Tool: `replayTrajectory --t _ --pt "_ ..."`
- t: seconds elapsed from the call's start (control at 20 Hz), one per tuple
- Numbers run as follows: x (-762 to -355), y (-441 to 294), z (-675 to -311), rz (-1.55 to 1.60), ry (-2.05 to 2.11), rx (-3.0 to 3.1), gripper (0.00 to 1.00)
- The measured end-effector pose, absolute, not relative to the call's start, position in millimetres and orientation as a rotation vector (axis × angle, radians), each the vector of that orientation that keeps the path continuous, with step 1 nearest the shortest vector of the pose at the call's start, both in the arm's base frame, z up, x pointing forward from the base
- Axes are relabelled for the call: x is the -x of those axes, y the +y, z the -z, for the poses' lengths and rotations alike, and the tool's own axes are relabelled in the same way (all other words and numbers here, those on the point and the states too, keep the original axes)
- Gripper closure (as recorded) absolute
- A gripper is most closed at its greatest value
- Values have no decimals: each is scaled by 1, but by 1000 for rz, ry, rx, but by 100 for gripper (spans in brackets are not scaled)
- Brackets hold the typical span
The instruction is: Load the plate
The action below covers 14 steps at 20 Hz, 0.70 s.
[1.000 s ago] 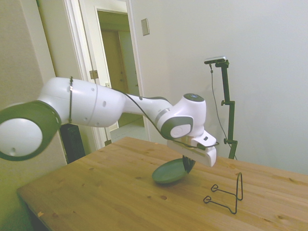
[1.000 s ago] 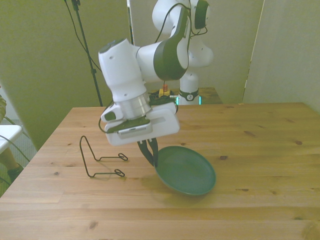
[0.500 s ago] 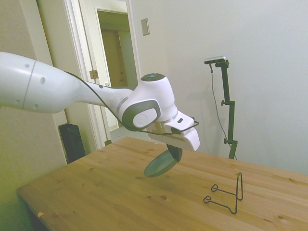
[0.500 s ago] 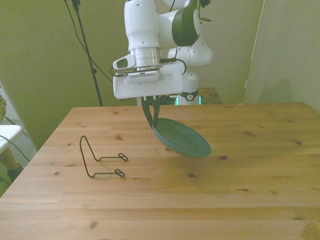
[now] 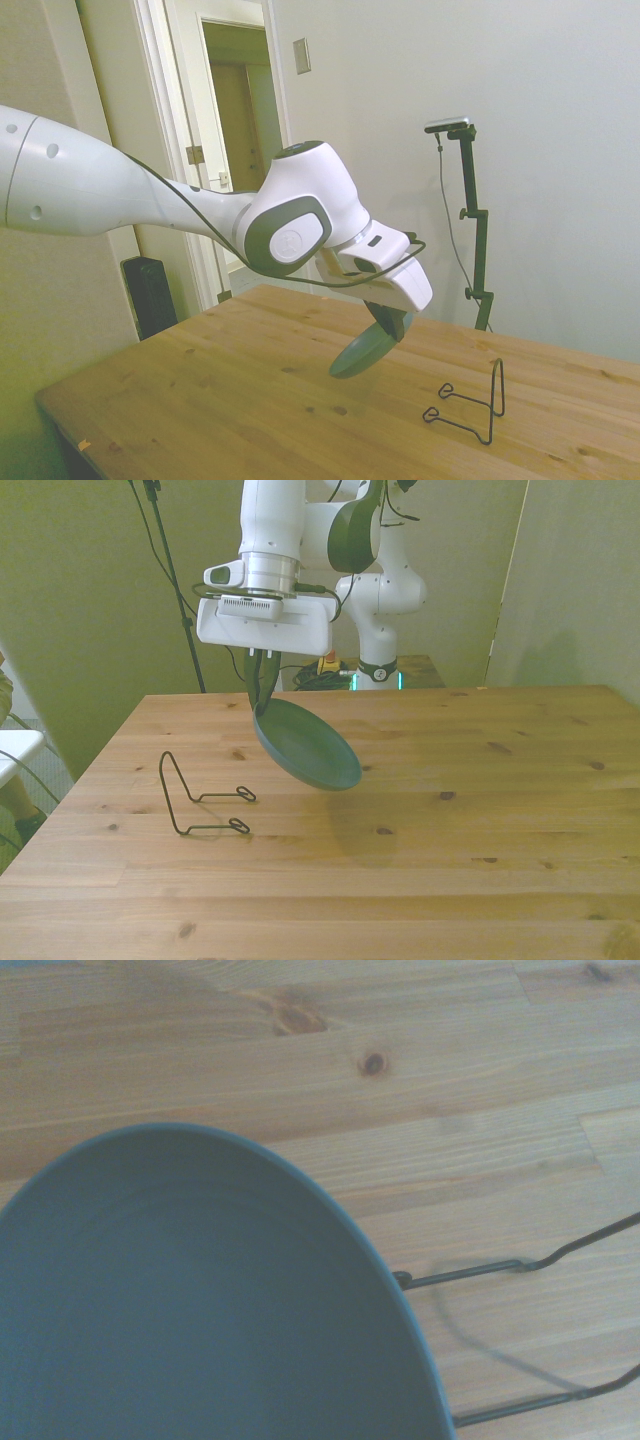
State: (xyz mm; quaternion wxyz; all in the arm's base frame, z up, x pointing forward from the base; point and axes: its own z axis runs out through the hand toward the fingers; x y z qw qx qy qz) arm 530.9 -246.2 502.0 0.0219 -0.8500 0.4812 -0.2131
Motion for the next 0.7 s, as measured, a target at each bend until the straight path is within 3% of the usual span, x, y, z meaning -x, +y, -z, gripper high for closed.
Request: replayTrajectory --t 0.7 --pt "-505 -305 -544 877 1732 2572 100"
